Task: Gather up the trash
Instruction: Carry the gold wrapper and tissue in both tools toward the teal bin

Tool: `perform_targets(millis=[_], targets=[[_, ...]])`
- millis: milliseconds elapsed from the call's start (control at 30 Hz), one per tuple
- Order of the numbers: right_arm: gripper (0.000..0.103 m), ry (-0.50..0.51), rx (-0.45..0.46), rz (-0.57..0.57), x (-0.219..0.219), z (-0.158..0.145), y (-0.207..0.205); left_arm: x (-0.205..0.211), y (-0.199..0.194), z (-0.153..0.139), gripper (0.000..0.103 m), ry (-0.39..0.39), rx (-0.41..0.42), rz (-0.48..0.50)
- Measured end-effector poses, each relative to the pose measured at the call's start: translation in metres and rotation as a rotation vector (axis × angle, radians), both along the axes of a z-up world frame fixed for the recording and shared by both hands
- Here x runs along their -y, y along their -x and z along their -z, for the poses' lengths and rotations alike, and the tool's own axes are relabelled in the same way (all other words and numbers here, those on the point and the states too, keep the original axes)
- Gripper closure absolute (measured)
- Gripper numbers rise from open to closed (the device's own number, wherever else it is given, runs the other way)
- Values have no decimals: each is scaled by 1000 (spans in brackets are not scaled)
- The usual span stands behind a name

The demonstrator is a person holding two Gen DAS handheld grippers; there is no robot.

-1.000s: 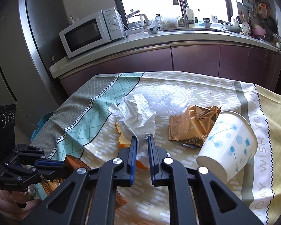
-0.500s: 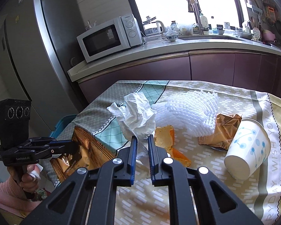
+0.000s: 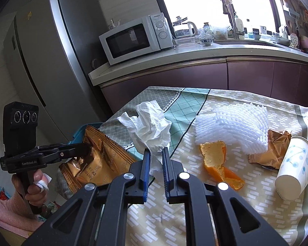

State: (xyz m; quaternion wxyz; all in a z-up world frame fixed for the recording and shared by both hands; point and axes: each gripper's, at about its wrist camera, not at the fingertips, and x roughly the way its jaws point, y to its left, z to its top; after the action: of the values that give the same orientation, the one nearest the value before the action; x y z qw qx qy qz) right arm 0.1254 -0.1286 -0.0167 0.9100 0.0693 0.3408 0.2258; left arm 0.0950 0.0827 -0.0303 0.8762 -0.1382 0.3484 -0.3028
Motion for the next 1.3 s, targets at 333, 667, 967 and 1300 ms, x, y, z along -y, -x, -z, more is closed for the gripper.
perform_targets(millis=[333,667,967,1300], targets=[[92,-20,2,-43,-21,-1,-2,-30,10,-6,94,10,14,-56],[92,-29,-4,-93,-45,-2,-8,-57,23,-12,94,16,19,-112],[92,-34,-14,-162,-81,-2,-16,-94,33,-17,94,32,20,-203],[92,-22,-32,-288,-141,-1,-33,-148,50,-21,94,17,29,-336]])
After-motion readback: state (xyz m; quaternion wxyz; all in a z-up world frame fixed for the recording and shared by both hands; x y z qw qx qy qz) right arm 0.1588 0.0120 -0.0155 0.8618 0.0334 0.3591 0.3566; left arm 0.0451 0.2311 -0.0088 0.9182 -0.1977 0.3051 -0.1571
